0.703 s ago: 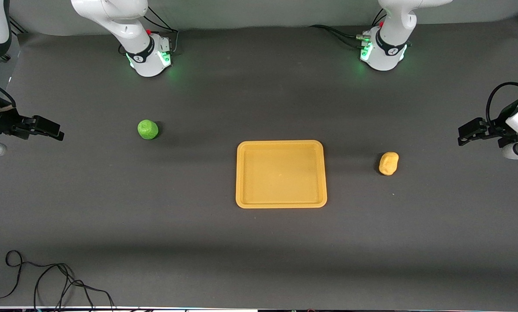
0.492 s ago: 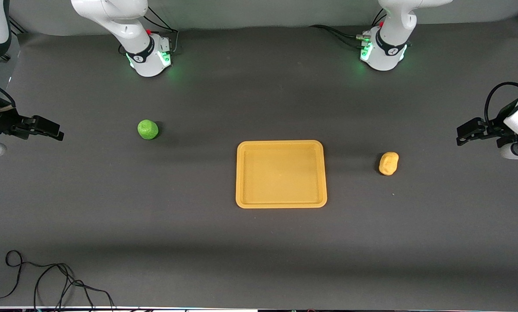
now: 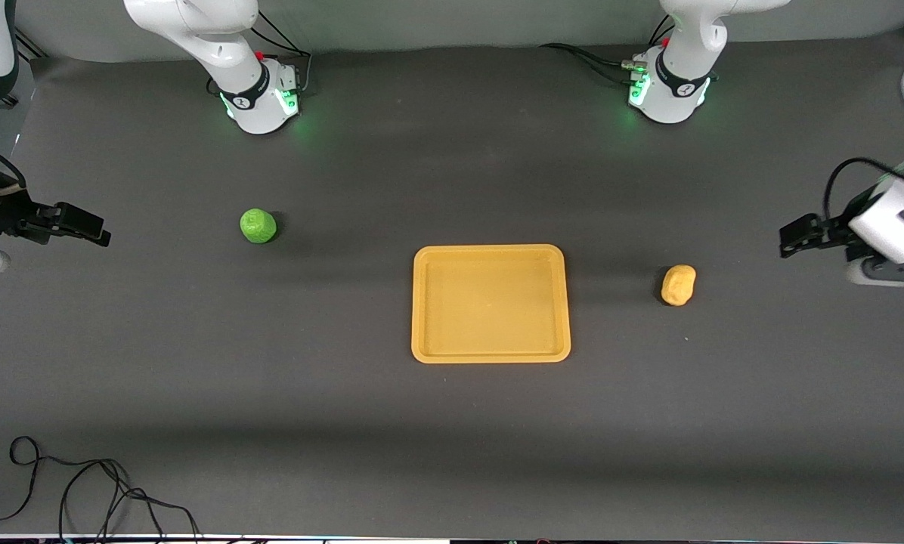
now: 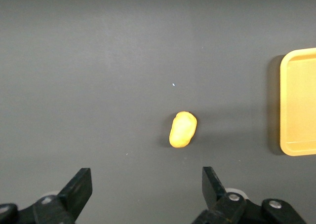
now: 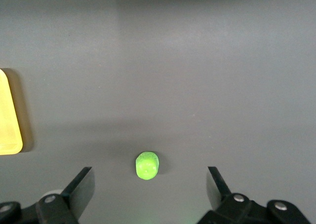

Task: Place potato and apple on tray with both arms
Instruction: 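Reach the left gripper toward the yellow potato beside the tray, then grasp the potato with the left gripper while the right gripper reaches the apple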

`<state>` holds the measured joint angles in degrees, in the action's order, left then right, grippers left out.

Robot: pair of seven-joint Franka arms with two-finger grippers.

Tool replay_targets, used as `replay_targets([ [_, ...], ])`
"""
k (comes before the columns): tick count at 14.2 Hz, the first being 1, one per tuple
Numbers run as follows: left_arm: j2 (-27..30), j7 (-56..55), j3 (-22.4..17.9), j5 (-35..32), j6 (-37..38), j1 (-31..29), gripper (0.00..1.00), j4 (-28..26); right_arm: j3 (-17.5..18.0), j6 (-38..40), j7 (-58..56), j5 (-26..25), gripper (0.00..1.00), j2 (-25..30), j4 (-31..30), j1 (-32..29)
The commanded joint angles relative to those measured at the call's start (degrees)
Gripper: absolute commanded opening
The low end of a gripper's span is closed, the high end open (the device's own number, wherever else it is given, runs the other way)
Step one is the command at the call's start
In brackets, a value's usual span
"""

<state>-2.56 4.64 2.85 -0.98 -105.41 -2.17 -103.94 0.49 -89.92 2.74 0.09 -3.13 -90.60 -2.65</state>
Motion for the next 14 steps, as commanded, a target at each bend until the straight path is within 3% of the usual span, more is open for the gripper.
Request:
replay_targets([
  [1, 0.3, 0.11, -0.21, -0.16, -10.04, 2.25, 0.99, -11.44, -0.58, 0.36, 0.25, 0.61, 1.0, -0.3, 0.35, 1.06],
  [4, -7.35, 0.63, -0.12, -0.16, -14.3, 4.89, 0.98, -14.54, -0.58, -2.87, 0.51, 2.11, 1.0, 7.4, -9.55, 3.17],
  [6, -13.15, 1.43, 0.41, -0.07, -15.78, 6.12, 0.9, -14.36, -0.58, -6.39, 0.69, 2.2, 1.0, 15.48, -19.39, 3.53],
  [10, -20.19, 2.65, 0.58, -0.51, -20.95, 6.3, 0.95, -14.71, -0.58, -11.93, 1.74, 2.37, 1.0, 28.15, -36.27, 5.54],
  [12, -21.26, 3.27, 0.58, -0.86, -22.55, 6.21, 0.96, -14.8, -0.49, -12.73, 3.67, 2.28, 1.0, 30.72, -39.99, 6.77],
  [13, -21.61, 3.19, 0.58, -0.95, -22.64, 6.04, 0.93, -14.89, -0.84, -12.74, 3.68, 2.28, 1.0, 30.73, -40.7, 8.17],
  [14, -22.31, 3.19, 0.58, -0.95, -22.9, 6.04, 0.76, -15.07, -0.93, -12.82, 3.68, 2.28, 1.0, 30.82, -41.23, 8.36],
])
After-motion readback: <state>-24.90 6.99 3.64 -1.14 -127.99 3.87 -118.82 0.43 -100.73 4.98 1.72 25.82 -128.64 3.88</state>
